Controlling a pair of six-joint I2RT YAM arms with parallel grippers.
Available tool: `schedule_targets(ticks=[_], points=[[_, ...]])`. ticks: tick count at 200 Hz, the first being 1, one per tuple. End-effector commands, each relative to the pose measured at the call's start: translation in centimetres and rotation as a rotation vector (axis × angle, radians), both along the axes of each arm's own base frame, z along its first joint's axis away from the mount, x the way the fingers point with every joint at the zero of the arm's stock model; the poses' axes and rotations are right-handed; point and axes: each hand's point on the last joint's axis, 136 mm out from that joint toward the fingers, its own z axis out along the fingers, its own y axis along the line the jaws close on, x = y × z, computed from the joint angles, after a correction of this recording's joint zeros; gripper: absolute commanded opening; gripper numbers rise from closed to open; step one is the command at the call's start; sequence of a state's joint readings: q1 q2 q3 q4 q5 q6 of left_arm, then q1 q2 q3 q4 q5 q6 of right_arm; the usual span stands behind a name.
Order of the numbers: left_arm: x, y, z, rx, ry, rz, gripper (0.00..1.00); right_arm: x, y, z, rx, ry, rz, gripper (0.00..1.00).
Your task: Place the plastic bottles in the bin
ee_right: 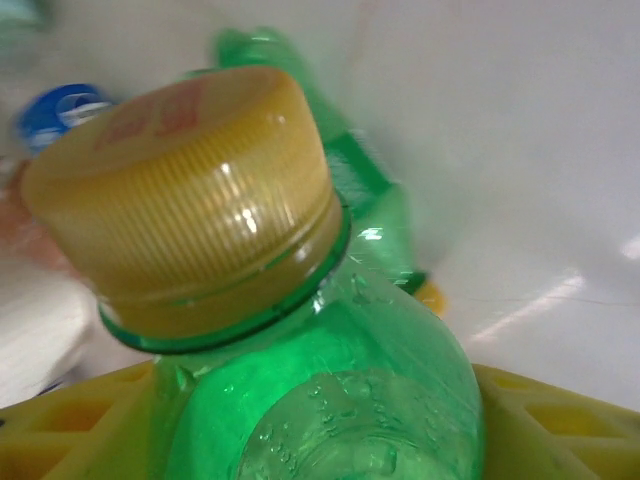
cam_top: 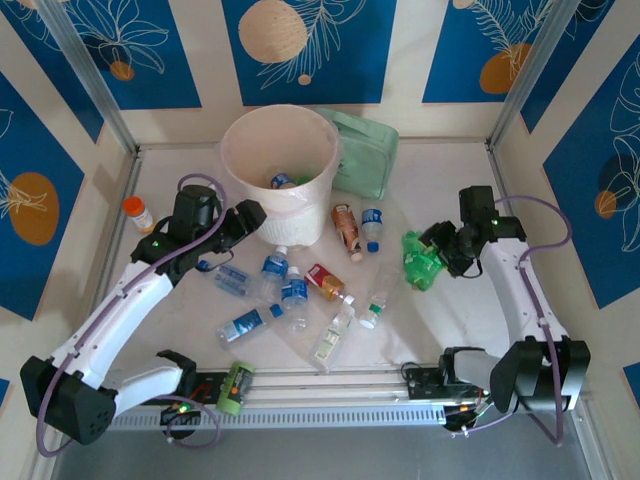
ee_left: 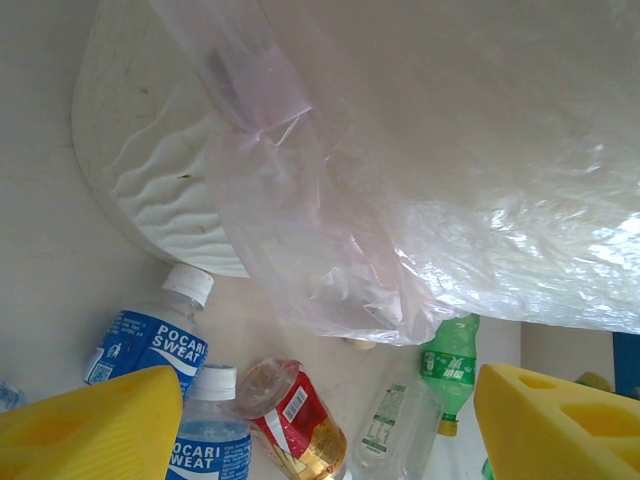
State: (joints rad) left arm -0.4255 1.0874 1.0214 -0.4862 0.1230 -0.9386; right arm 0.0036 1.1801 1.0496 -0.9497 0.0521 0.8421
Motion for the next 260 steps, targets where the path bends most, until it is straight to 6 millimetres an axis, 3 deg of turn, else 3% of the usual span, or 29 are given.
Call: schedule_targets(ticks=[1, 69, 125, 154, 183, 220, 260], points=[[-0.1, 0.3, 0.5, -0.016, -0.020, 0.011, 0.77, 2.4, 3.9, 5.2, 0.102, -0.179, 0.134, 0.66], [-0.2, 0.4, 0.6, -0.005, -0.023, 0.009, 0.77, 6.9, 12.9, 18.7, 0.185, -0.543, 0.410, 0.65], [-0.5, 0.8, 0.8, 0.022, -0.031, 0.007, 0.76, 10.3, 19.4, 24.7, 0.306, -0.671, 0.559, 0.64], [-0.8, 1.1, 1.1, 0.033, -0.039, 0.006, 0.76, 11.6, 22.6, 26.3, 0.326, -0.693, 0.623, 0.64], [-1.0, 1.2, 1.2, 0.041, -0.047, -0.003, 0.76, 12.9, 25.2, 26.7, 0.347, -0.687, 0.666, 0.64], [-1.4, 1.0, 1.4, 0.053, -0.066, -0.035, 0.77, 14.4, 27.8, 25.4, 0.351, -0.635, 0.701, 0.65], [-2.0, 1.0, 1.3, 0.106, -0.075, -0.072, 0.79, 15.3, 28.4, 23.8, 0.345, -0.593, 0.690, 0.78]])
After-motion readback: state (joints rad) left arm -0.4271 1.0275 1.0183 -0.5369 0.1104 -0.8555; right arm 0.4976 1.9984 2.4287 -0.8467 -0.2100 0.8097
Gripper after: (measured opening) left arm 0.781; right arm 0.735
